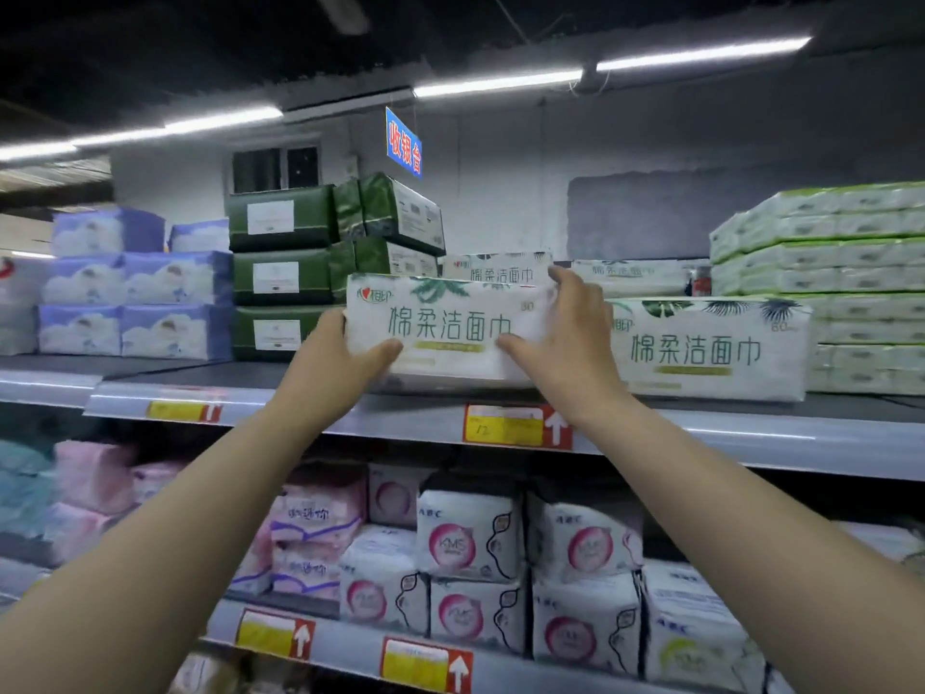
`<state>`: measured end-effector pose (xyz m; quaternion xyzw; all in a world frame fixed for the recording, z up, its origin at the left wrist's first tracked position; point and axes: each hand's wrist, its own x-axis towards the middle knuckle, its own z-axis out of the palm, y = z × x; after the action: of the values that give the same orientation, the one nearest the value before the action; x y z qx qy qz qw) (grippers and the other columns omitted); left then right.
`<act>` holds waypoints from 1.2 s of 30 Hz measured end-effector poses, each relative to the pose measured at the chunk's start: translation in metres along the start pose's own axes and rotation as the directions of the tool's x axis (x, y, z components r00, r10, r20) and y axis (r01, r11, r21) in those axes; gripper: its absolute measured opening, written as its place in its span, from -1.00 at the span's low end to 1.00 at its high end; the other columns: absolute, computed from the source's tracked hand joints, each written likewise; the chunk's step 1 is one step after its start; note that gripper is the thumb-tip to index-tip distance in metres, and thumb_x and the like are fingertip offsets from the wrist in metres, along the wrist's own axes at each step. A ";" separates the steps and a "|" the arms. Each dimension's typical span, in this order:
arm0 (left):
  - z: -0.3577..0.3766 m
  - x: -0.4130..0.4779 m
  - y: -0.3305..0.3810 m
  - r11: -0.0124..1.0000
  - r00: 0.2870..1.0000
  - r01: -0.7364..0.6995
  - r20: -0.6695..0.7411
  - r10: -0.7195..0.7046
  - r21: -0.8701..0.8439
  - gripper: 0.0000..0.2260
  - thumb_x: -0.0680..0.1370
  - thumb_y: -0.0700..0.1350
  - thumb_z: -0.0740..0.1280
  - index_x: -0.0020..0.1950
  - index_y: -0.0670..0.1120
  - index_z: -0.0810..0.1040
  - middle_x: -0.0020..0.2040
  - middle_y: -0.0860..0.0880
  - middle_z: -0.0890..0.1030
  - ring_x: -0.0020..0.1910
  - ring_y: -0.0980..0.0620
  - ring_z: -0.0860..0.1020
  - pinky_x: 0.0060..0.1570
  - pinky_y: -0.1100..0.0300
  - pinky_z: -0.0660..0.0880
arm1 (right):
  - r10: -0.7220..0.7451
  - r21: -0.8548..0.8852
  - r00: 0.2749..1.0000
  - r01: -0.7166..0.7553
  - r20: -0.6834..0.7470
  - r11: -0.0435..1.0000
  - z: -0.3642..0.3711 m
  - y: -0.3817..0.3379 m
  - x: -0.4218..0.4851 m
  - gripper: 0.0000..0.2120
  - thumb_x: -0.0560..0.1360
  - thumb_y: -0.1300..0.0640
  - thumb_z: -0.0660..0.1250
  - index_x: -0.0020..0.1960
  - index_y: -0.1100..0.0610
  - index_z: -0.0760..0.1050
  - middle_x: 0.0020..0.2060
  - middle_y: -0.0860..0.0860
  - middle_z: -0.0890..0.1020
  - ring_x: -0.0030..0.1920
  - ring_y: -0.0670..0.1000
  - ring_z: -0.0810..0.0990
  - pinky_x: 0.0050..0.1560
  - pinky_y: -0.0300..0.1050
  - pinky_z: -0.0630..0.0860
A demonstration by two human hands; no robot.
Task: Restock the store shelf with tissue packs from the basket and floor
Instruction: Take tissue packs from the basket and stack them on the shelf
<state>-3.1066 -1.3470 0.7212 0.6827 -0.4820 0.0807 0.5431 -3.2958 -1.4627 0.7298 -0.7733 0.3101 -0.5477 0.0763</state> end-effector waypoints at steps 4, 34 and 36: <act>0.003 0.036 -0.009 0.983 0.987 -0.053 0.162 0.024 0.177 -0.53 0.44 0.02 0.49 0.23 -0.16 0.43 0.14 -0.07 0.56 0.03 -0.07 0.56 -0.03 0.05 0.52 | -0.059 -0.306 0.997 0.071 0.050 0.949 0.005 -0.005 0.013 -0.38 0.43 -0.02 0.46 0.42 0.03 0.33 0.28 0.05 0.35 0.32 0.11 0.22 0.26 -0.08 0.29; 0.027 0.093 -0.037 0.777 0.823 -0.405 0.563 0.080 0.482 -0.37 0.62 0.25 0.03 0.59 -0.03 0.00 0.59 -0.18 -0.12 0.56 -0.17 -0.10 0.50 -0.15 -0.02 | 0.098 -0.550 0.979 0.017 0.179 0.835 0.047 -0.008 0.039 -0.43 0.59 -0.15 0.19 0.51 0.09 0.25 0.56 0.07 0.12 0.56 0.05 0.05 0.50 -0.07 0.04; 0.033 0.083 -0.023 0.770 0.829 -0.451 0.532 0.173 0.451 -0.31 0.60 0.29 0.02 0.59 -0.02 -0.14 0.58 -0.12 -0.26 0.56 -0.11 -0.23 0.48 -0.16 -0.13 | 0.012 -0.565 0.987 0.081 0.160 0.821 0.029 -0.010 0.026 -0.41 0.60 -0.16 0.17 0.54 0.06 0.18 0.57 0.04 0.09 0.57 0.01 -0.02 0.51 -0.07 0.00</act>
<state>-3.0600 -1.4233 0.7457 0.7170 -0.6611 0.1456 0.1664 -3.2607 -1.4760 0.7438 -0.8069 0.4384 -0.3690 -0.1438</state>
